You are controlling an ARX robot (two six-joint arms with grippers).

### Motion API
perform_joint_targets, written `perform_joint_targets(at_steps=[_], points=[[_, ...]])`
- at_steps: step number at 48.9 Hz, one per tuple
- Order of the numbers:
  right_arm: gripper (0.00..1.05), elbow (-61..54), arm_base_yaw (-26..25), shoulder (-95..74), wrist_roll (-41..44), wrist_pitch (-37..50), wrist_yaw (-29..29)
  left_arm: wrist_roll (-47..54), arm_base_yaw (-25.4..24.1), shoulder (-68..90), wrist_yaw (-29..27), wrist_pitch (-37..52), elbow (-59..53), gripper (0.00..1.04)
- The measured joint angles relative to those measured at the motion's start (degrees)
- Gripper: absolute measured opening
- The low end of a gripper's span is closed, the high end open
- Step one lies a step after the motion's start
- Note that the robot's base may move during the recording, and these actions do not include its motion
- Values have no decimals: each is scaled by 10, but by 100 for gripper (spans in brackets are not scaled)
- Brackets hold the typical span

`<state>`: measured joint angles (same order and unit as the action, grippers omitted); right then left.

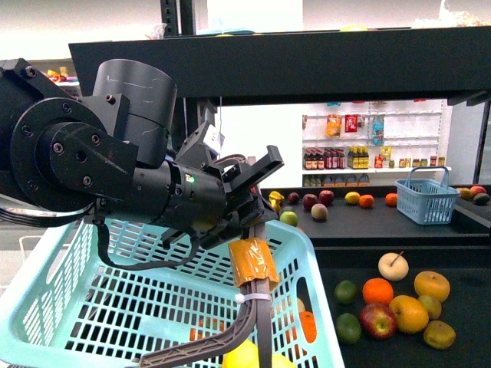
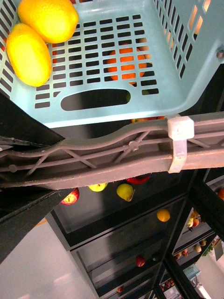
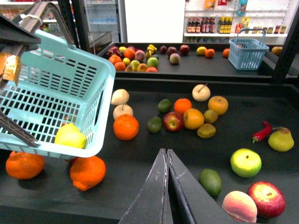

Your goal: Pick lemon from shelf

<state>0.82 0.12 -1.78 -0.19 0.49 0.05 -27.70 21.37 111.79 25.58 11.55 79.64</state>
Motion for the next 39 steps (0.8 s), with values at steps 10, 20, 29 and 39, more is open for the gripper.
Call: perform_joint_targets(at_steps=[10, 20, 29, 39], points=[[2, 0, 0, 15, 0, -4, 0, 1, 0, 0, 0, 0, 0, 17], [29, 0, 0, 15, 0, -4, -1, 0, 0, 0, 0, 0, 0, 17], [61, 0, 0, 15, 0, -4, -1, -29, 0, 0, -34, 66, -15, 17], [93, 0, 0, 15, 0, -4, -1, -111, -10, 4, -112, 190, -27, 16]])
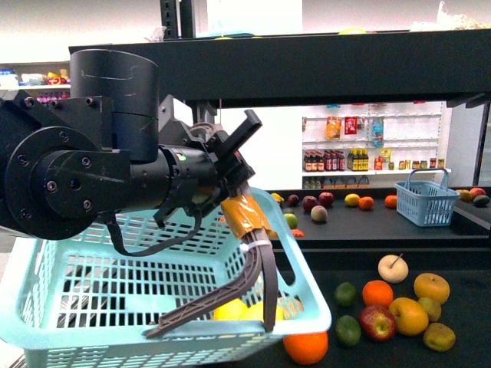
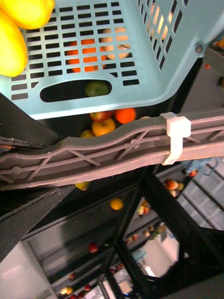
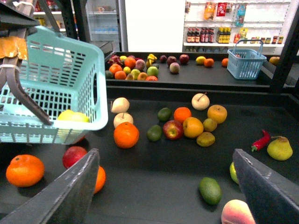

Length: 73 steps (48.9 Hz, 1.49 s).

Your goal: Pick lemon from shelf

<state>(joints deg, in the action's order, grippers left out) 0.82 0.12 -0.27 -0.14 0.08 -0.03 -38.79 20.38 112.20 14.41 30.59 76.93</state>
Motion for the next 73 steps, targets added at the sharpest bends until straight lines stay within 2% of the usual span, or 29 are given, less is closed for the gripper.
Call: perform_joint_targets(at_steps=[2, 14, 28, 59, 73], points=[[98, 0, 0, 0, 0, 0, 0, -12, -7, 0, -23, 12, 0, 16], [97, 0, 0, 0, 0, 0, 0, -207, -107, 0, -203, 140, -18, 14], [97, 0, 0, 0, 0, 0, 0, -302, -171, 3, -307, 215, -22, 12], [97, 0, 0, 0, 0, 0, 0, -452, -257, 61, -356, 393, -106, 12], [97, 0, 0, 0, 0, 0, 0, -466, -272, 90, -334, 442, -110, 12]])
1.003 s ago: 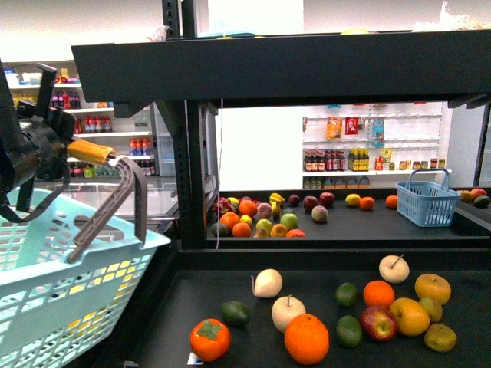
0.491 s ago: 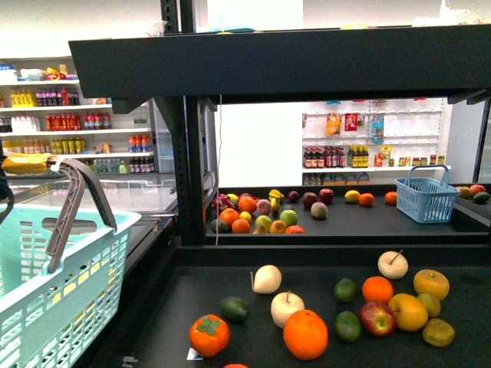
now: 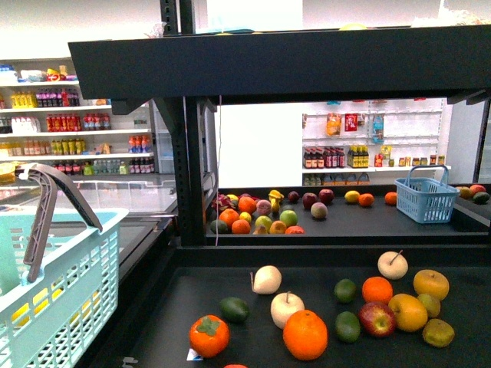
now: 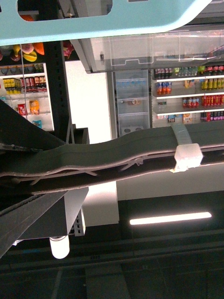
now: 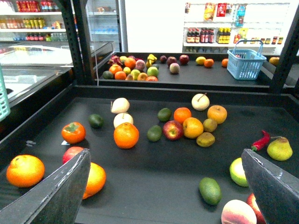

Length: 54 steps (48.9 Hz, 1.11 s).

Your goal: Pick lemon from shelf

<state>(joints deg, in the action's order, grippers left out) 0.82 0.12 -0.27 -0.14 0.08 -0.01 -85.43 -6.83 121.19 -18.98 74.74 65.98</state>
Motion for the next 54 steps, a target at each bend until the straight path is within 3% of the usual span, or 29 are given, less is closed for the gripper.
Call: perform_joint_targets(at_steps=[7, 12, 17, 29, 54], points=[[97, 0, 0, 0, 0, 0, 0, 0, -3, 2, 19, 4, -3, 13], [97, 0, 0, 0, 0, 0, 0, 34, -10, 2, 38, -2, -8, 31], [97, 0, 0, 0, 0, 0, 0, 64, -12, -2, 45, -25, -16, 57], [97, 0, 0, 0, 0, 0, 0, 117, -13, -35, 55, -78, -48, 98], [97, 0, 0, 0, 0, 0, 0, 186, -2, -106, 53, -134, -92, 97]])
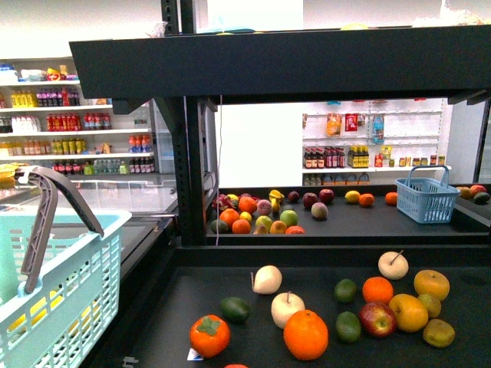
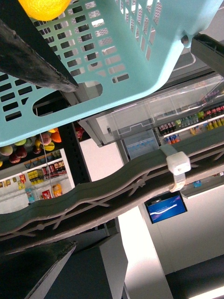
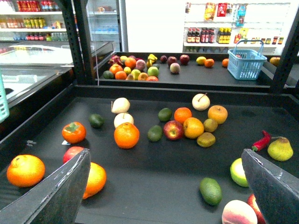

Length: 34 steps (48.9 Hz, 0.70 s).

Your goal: Pick lemon from shelf

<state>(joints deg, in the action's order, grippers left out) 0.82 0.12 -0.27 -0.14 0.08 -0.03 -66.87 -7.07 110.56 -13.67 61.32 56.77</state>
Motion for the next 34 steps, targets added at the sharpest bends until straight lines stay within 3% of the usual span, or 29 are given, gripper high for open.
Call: perform_joint_targets(at_steps=[34], points=[[97, 0, 0, 0, 0, 0, 0, 18, 0, -41, -2, -35, 0, 97]])
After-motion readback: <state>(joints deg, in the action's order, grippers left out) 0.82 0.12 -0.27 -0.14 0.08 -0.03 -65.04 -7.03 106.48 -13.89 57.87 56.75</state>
